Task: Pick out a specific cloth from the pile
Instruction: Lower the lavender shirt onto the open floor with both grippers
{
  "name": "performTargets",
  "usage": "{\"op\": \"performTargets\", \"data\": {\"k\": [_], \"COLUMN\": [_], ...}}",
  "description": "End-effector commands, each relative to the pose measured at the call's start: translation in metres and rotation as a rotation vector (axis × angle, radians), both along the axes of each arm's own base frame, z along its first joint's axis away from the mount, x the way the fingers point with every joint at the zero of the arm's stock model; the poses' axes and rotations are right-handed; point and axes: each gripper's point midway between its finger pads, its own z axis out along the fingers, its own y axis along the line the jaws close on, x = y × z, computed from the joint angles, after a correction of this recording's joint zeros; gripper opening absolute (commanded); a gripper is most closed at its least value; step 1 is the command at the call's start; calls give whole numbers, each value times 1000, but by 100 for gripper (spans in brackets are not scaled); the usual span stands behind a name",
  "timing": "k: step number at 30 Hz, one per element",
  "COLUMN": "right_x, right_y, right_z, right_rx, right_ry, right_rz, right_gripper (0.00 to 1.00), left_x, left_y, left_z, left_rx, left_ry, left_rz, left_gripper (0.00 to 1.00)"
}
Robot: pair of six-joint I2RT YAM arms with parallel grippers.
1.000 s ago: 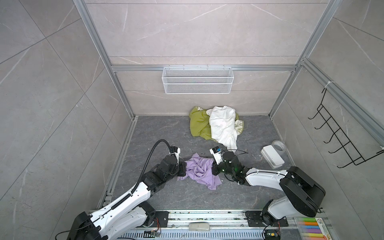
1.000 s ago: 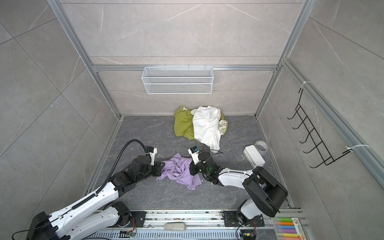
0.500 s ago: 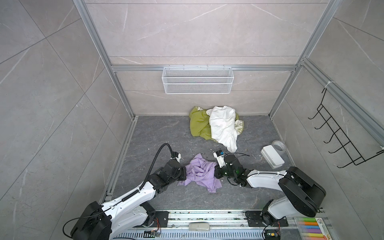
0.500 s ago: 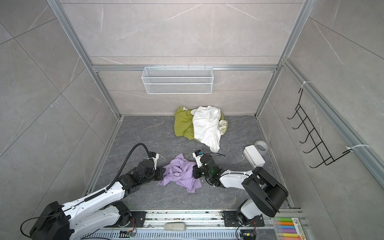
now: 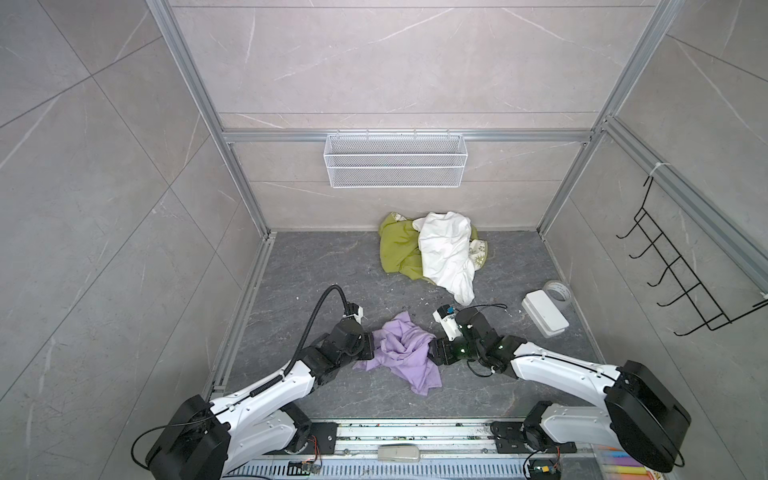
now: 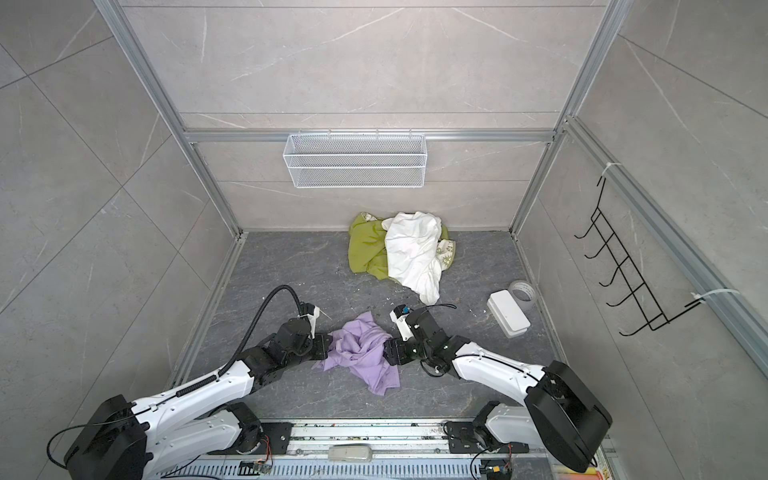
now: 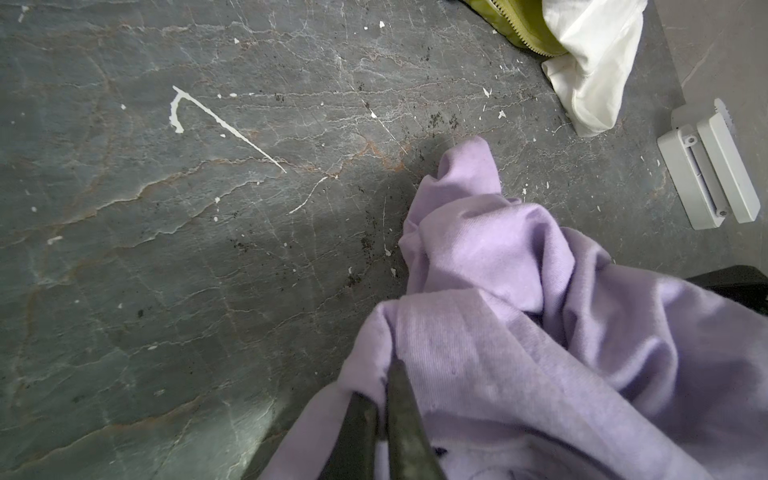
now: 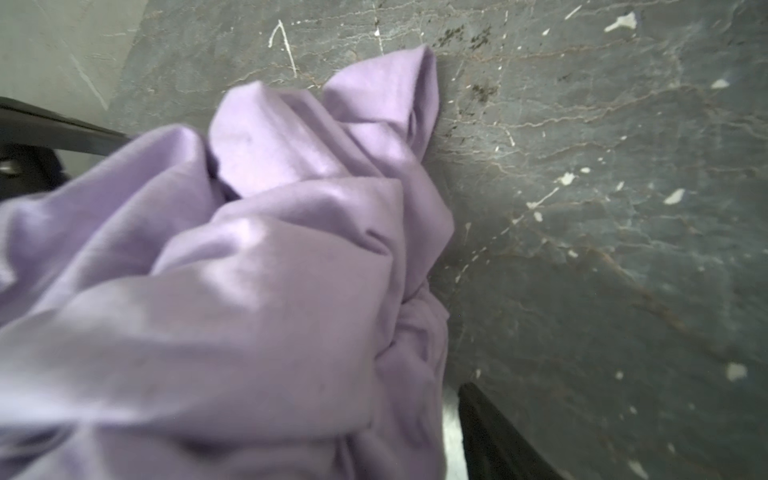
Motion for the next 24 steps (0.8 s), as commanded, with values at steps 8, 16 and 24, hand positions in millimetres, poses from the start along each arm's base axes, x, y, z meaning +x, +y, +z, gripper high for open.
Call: {"op": "performTargets", "data": {"k": [8, 16, 24], "right_x": [-25, -15, 12], "right_y": [-16, -17, -12], "right_z": [43, 85, 109], "right_rx": [-69, -59, -37], "right_ry": [-3, -109, -240], "right_rz": [104, 100, 44], "right_gripper": [85, 85, 85], "left_x": [11, 10, 9], "left_y": [-5, 6, 23], "left_z": [18, 37, 73], "left_rx": [-4, 48, 89], "left_ry": [-61, -108, -218], "left_rz": [3, -5, 8], "left_gripper": [0, 24, 66]}}
